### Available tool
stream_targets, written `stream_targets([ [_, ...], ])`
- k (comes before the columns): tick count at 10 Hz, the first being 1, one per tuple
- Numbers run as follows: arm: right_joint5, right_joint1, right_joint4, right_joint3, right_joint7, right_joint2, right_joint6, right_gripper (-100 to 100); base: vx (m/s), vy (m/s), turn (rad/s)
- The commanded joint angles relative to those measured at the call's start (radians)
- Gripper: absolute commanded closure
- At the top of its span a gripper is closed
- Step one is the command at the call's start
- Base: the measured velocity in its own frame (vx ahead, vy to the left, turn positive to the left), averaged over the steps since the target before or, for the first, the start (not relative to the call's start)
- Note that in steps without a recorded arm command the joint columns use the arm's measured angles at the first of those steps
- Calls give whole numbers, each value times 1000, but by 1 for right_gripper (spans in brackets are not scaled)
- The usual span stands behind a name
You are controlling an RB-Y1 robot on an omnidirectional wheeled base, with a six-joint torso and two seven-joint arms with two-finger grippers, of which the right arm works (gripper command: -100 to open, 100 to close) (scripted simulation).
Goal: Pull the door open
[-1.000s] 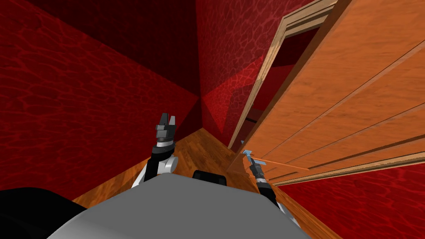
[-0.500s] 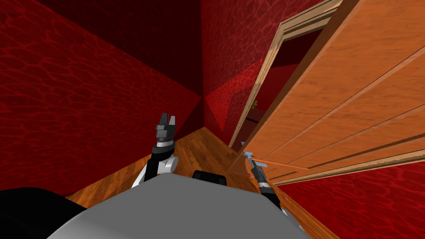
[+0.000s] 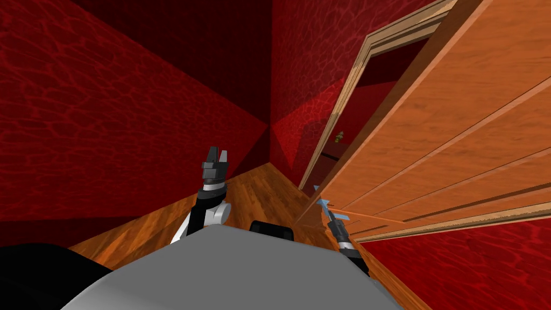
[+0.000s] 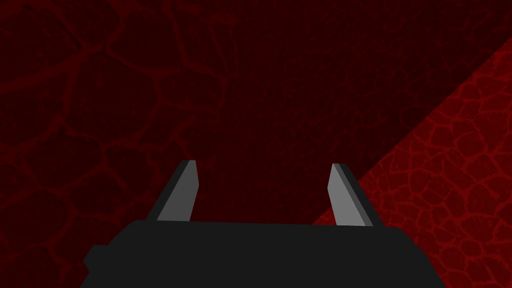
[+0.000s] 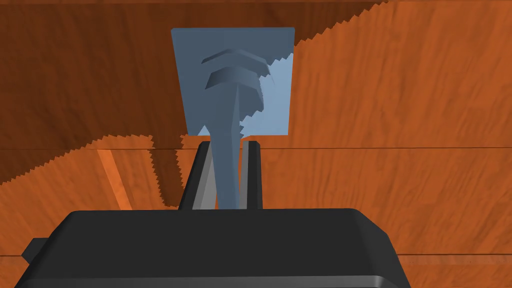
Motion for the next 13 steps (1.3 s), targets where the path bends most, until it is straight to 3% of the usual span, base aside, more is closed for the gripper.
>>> stream_targets([
  [1, 0, 11, 11, -4, -8, -10, -24, 100, -208, -73, 173],
  [4, 3, 27, 18, -6, -16, -19, -49, 100, -197, -68, 153],
  [5, 6, 27, 9, 0, -14, -12, -38, 100, -70, -17, 30],
  [13, 8, 46, 66, -3, -27, -31, -121, 100, -191, -72, 178],
])
